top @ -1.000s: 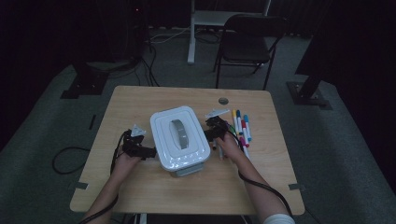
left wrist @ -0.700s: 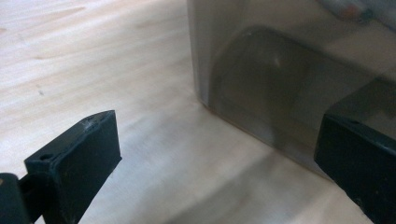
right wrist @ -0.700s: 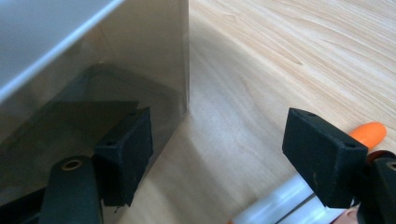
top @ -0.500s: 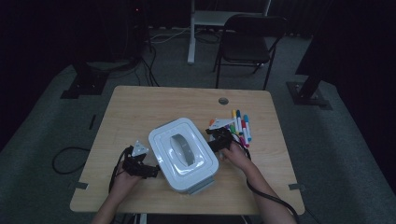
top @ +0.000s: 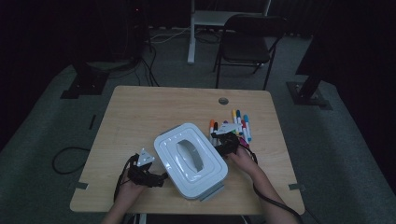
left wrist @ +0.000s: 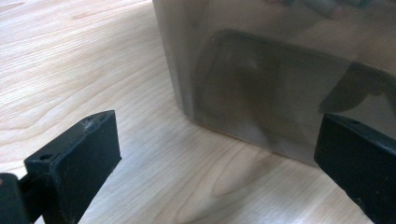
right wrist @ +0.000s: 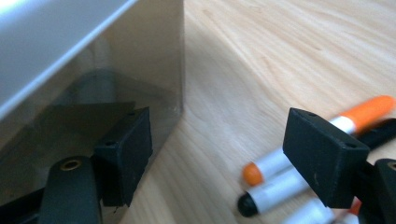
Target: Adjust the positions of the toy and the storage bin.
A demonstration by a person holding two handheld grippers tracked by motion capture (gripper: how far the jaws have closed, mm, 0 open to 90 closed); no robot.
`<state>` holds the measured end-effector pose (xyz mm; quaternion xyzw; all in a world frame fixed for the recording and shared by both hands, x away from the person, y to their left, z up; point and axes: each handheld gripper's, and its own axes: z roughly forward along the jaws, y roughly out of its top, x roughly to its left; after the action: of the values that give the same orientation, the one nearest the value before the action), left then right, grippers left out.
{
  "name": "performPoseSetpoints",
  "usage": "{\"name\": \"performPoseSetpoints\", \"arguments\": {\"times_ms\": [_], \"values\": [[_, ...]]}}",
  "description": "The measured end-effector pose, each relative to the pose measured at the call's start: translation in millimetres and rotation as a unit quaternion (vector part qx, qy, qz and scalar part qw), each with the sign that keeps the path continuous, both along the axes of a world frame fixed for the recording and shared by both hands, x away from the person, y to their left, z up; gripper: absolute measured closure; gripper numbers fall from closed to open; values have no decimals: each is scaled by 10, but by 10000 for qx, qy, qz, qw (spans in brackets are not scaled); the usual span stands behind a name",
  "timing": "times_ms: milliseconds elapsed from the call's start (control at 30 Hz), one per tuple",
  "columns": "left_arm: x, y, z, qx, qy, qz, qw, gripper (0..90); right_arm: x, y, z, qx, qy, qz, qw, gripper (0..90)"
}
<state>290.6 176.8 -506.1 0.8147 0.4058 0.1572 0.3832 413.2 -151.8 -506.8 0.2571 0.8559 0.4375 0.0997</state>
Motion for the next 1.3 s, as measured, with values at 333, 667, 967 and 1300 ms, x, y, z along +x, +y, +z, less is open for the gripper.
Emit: {"name": "performPoseSetpoints", "arguments": {"times_ms": [333,667,967,1300], "values": [[-119,164,70,-146,43,6,9999,10,-101,-428,108,-18,-424,-739,9964,138],[-225,174,71,-142,-12,87,9999,10,-600,-942,116,118,-506,-1300,9902,135],[-264,-177,-103,-136,274,-306,9991,10,-958,-1410,-143,58,-195,-1867,9822,131],[-314,-358,-122,-274,291,-473,9981,9,-1072,-1604,-355,-98,86,-2044,9788,132]]}}
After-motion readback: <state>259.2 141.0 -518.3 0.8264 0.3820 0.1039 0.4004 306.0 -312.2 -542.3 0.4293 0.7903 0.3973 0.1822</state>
